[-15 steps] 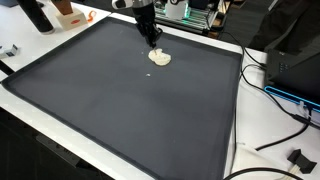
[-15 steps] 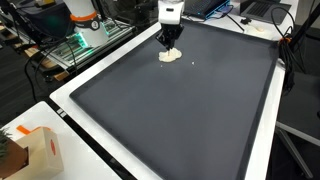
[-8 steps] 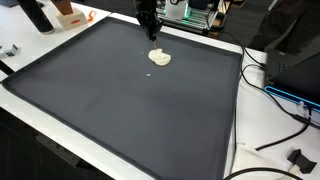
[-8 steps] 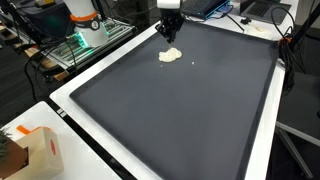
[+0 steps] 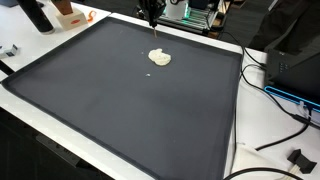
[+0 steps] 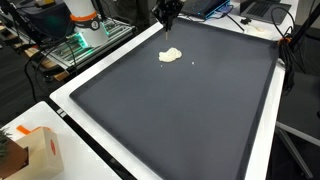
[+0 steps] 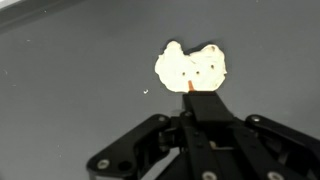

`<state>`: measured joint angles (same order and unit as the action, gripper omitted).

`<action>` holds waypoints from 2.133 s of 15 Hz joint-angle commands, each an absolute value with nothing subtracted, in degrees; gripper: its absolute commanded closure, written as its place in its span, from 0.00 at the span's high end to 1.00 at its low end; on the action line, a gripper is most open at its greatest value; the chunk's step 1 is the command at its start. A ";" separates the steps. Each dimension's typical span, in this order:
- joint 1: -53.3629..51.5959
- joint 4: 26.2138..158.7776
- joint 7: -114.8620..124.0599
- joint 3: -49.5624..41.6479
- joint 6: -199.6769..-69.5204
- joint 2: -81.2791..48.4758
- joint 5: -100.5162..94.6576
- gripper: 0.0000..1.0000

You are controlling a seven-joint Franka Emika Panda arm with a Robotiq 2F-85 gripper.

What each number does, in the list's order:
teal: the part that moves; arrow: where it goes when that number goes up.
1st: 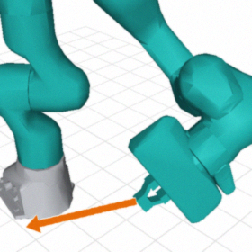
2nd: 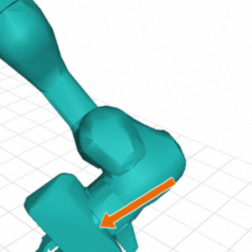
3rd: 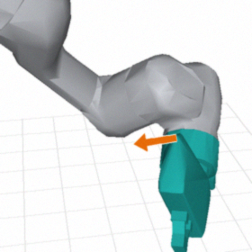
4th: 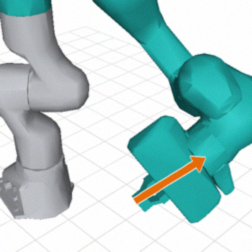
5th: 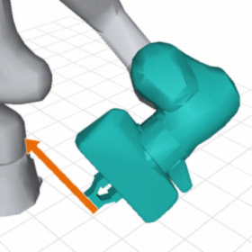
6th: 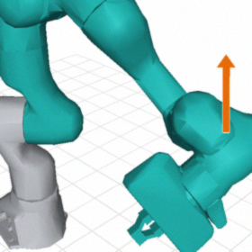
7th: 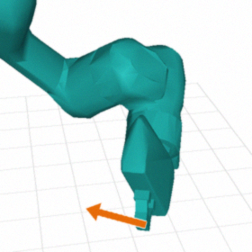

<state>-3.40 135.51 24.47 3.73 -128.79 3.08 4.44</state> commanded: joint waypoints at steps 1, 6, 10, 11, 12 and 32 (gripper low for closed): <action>-3.45 137.04 26.71 4.50 -126.22 6.74 2.54 0.03; -3.21 135.55 25.00 4.48 -126.81 5.28 4.19 0.12; -3.33 135.10 28.34 5.14 -126.33 4.22 1.88 0.03; -3.38 134.96 30.29 5.41 -126.47 3.81 1.01 0.03; -3.42 134.73 32.90 5.75 -126.31 3.33 -0.54 0.03; -13.05 123.87 85.90 7.24 -109.50 -13.48 -35.26 0.03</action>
<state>-11.21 126.89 81.41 7.71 -113.46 -9.88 -32.56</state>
